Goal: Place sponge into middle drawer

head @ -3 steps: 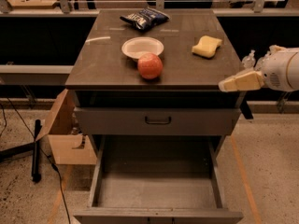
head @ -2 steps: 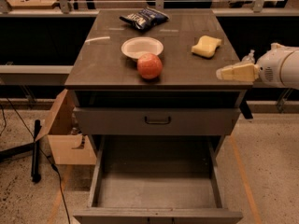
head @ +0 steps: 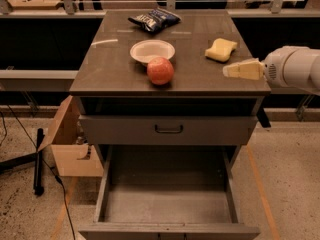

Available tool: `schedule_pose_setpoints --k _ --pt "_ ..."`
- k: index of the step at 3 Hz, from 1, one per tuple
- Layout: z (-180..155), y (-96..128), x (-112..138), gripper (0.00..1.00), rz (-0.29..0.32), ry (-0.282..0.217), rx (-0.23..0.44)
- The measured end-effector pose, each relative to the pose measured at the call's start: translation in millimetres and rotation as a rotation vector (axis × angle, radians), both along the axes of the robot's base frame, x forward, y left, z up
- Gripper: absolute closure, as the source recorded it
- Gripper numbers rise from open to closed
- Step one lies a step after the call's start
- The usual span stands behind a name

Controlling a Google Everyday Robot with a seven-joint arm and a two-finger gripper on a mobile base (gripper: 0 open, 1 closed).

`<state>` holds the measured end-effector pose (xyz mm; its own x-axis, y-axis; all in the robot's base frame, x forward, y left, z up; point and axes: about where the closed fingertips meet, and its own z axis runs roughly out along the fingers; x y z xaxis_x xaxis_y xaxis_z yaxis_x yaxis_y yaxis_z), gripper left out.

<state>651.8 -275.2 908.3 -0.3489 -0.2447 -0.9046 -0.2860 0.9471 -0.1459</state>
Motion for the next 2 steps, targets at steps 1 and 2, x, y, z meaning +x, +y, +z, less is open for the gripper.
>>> schedule_pose_setpoints --k 1,2 --pt "1 1 1 0.0 -0.024 -0.013 -0.002" --pt "-13 11 16 0.0 -0.048 -0.041 0.002"
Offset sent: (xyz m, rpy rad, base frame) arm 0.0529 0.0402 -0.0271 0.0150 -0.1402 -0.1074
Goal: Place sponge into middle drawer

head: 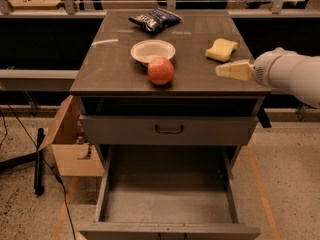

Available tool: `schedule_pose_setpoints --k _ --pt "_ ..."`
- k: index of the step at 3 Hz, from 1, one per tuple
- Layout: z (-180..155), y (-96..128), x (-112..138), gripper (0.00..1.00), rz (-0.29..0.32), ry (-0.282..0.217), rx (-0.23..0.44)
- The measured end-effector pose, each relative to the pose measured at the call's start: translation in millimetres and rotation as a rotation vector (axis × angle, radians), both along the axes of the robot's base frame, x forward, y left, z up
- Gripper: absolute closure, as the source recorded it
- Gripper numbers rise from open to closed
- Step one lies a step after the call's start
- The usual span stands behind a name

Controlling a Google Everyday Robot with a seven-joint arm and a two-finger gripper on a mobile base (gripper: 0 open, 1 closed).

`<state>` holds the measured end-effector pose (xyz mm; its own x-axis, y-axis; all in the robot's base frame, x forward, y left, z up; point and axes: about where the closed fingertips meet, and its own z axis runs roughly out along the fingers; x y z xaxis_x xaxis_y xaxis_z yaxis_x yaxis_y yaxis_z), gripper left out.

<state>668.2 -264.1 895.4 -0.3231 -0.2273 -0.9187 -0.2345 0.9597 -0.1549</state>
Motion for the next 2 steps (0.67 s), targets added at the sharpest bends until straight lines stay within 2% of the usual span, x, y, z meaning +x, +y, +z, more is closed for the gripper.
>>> schedule_pose_setpoints --k 1,2 --pt "-10 12 22 0.0 -0.029 -0.046 0.018" --pt "-16 21 38 0.0 -0.063 -0.05 0.052"
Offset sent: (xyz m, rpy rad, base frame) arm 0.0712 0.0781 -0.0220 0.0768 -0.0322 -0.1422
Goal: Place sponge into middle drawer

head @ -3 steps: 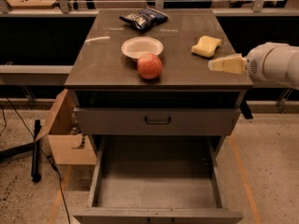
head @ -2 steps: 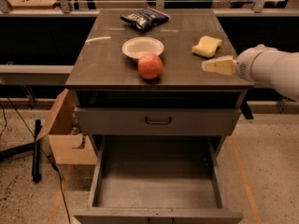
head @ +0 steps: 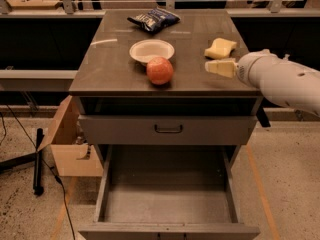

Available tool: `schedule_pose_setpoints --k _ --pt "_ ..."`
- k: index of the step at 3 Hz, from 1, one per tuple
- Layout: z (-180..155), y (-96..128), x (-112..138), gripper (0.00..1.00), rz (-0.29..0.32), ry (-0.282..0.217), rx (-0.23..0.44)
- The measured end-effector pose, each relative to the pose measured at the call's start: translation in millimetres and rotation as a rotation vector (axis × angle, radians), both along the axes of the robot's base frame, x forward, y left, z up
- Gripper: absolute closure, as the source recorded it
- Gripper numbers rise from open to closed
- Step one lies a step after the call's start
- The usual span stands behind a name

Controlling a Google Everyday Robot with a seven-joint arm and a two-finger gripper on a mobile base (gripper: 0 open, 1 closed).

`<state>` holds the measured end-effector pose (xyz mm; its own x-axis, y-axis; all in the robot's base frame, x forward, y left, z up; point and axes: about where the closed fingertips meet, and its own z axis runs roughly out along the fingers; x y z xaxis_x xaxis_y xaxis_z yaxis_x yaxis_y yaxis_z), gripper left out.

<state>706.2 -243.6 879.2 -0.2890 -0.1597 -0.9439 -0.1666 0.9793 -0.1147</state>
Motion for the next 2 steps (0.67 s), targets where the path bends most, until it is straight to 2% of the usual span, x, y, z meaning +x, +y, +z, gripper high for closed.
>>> schedule_pose_setpoints --k 2 --pt "-12 22 39 0.0 -0.085 0.03 0.09"
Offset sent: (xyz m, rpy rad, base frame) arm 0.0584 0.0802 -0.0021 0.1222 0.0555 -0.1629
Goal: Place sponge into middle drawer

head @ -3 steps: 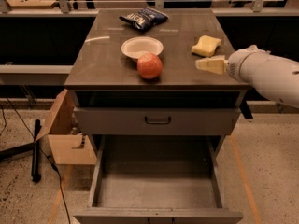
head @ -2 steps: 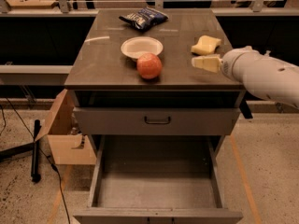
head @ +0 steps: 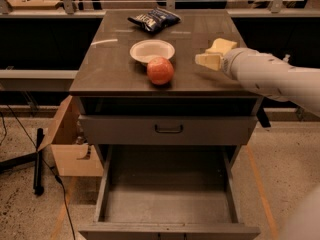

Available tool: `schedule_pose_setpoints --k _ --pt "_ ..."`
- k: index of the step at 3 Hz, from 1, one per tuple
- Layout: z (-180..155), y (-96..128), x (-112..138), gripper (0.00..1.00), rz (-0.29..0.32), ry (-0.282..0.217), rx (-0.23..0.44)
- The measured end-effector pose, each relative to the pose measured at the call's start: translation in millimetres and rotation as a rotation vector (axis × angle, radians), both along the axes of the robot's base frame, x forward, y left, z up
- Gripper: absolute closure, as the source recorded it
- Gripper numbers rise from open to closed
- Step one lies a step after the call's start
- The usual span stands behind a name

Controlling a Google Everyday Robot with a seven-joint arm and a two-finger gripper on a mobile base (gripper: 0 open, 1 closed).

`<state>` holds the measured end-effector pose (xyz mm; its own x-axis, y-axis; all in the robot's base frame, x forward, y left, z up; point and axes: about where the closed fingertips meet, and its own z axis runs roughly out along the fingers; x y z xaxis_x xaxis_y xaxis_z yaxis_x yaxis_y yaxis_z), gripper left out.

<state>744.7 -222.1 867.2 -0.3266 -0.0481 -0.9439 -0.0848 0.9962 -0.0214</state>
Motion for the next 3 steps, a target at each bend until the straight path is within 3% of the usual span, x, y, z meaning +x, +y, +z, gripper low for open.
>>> schedule_pose_setpoints --k 3 --pt "1 38 47 0.0 -0.117 -0.029 0.04"
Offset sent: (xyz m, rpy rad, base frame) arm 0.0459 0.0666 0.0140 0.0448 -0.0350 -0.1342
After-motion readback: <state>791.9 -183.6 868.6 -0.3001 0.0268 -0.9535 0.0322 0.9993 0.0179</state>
